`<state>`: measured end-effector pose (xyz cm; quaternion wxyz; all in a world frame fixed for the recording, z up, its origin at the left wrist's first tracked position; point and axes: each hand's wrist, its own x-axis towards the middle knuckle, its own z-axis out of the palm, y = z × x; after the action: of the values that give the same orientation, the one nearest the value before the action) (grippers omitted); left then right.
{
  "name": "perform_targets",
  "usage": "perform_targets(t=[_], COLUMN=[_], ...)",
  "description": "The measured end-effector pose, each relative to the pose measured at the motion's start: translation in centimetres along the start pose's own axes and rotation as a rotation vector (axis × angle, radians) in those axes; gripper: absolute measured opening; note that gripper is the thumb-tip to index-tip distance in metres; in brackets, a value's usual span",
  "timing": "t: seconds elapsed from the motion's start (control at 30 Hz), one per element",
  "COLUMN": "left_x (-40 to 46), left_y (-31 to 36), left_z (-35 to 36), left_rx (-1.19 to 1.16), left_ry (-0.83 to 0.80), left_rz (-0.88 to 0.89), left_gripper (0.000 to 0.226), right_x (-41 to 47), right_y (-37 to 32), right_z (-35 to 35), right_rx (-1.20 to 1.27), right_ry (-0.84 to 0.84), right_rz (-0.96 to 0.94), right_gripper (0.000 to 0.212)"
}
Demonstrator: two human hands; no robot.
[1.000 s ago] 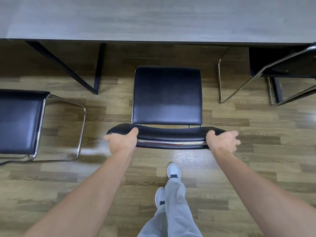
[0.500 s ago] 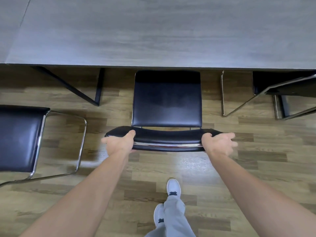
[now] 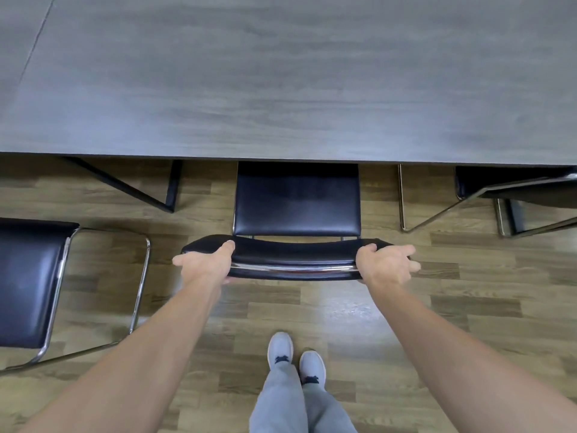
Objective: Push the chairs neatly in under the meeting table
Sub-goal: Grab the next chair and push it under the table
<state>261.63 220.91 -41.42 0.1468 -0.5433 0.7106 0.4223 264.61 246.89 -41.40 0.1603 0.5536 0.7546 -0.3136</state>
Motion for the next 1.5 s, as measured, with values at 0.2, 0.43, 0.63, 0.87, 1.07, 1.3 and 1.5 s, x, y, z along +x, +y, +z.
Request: perform_targets(t=[0.2,0.43,0.63,0.87,1.07,1.3,1.5], left_x=[1.3,2.5,3.2,3.6,4.7,5.2,6.6], left_y=[2.6,6.7,8.8,11.2,13.0,15.0,15.9], left_z=[1.0,1.5,1.6,2.2,3.7,4.8,6.0], left_rx=[-0.005,0.054,0.061,0.088,0.104,0.159,0.107], left_ry=[-0.012,-0.046,-0.089,-0.126,-0.109,-0.082,-0.053], left_rz=[0.016,0.048,0.043,0.059,0.080,0.109,0.049], left_gripper=[0.082,0.077,0.097,0.107,0.110,0.125,0.147], right_x=[1.2,2.3,2.7,3.6,5.1,6.9,8.0], right_y=[-2.8,-6.6,-8.2,-9.9,-12.1,-14.2,-15.6], right_z=[0.4,1.1,1.7,1.9,1.8,1.5,1.1], right_rx=[-0.016,-0.036,-0.022,0.023,0.050,0.074,0.087], right_ry=[0.007,0.000,0.029,0.082,0.095,0.090,0.078], right_rz=[0.014,0.036,0.020,-0.028,-0.026,-0.019,-0.015], right_gripper=[0.057,0.059,0.073,0.099,0.104,0.104,0.105])
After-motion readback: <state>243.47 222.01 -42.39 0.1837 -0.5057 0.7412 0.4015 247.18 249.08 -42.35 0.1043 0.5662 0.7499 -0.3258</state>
